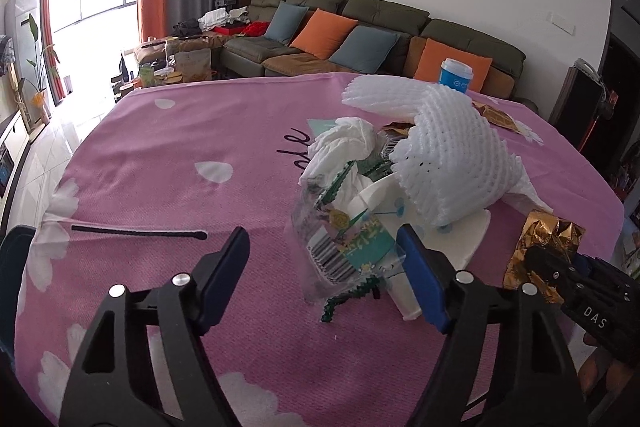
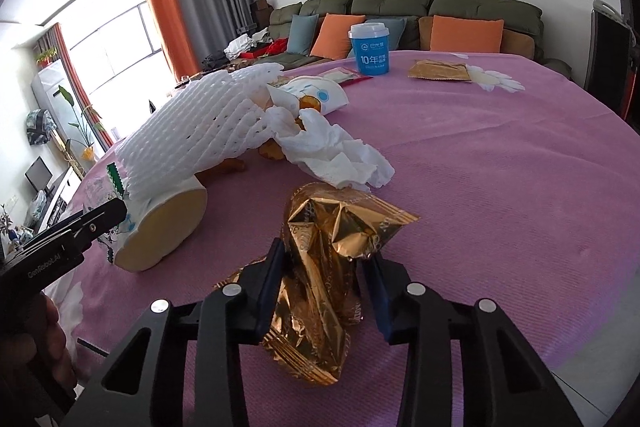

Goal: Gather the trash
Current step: 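Grasp the gold wrapper with the right tool while the left tool grasps the clear plastic bag, then carry both items to the teal bin and open both tools to drop them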

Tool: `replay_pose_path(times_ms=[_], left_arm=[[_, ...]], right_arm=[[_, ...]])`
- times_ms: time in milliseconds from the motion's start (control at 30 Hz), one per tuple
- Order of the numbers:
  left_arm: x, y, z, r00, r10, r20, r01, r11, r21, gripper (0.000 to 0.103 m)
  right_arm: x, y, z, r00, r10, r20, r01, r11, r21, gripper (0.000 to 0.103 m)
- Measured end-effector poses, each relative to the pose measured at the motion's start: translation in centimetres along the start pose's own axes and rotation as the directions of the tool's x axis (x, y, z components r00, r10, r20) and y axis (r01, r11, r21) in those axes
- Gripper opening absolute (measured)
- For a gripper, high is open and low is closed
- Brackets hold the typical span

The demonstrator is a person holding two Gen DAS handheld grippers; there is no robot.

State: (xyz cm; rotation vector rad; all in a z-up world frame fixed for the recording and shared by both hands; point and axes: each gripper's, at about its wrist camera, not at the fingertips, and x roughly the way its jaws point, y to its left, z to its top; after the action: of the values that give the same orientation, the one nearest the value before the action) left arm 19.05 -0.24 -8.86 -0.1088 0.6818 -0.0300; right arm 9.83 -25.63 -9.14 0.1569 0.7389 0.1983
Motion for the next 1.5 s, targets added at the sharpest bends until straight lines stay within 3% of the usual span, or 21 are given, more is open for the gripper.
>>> replay_pose_path(times_ms=[367, 833, 1067, 1267, 1500], left_arm=[[-1.1, 0.5, -1.1, 0.999, -0.005, 0.05, 0.006, 1.0, -0.014, 0.032], [-6.3, 3.6, -2.1, 0.986, -0.036, 0.165, 0.048, 0.996, -0.072, 0.028], [-10.7, 7.4, -2.7, 0.974, 0.04, 0.223, -0.008, 0.99, -0.139, 0.028], [-14.4, 13.0, -4.2, 0.952, 0.197, 0.235, -0.14, 0.961, -0.237, 0.028], [-17.5, 20.6, -6.1, 0.914, 0.362, 0.182, -0.282, 0.892, -0.354, 0.028]], right_arm=[[-0.8, 0.2, -0.3, 1.0, 0.018, -0.001, -0.018, 1.0, -0.015, 0.016], [-5.2, 1.5, -0.8, 0.997, 0.025, 0.073, -0.023, 0.999, -0.029, 0.012], [-6.8, 6.2, 0.4, 0.982, 0.147, 0.117, -0.132, 0.983, -0.128, 0.012], [-5.0, 13.6, 1.7, 0.939, 0.339, 0.053, -0.315, 0.913, -0.26, 0.012], [-2.2, 25.3, 3.4, 0.84, 0.531, -0.111, -0.527, 0.75, -0.399, 0.012]])
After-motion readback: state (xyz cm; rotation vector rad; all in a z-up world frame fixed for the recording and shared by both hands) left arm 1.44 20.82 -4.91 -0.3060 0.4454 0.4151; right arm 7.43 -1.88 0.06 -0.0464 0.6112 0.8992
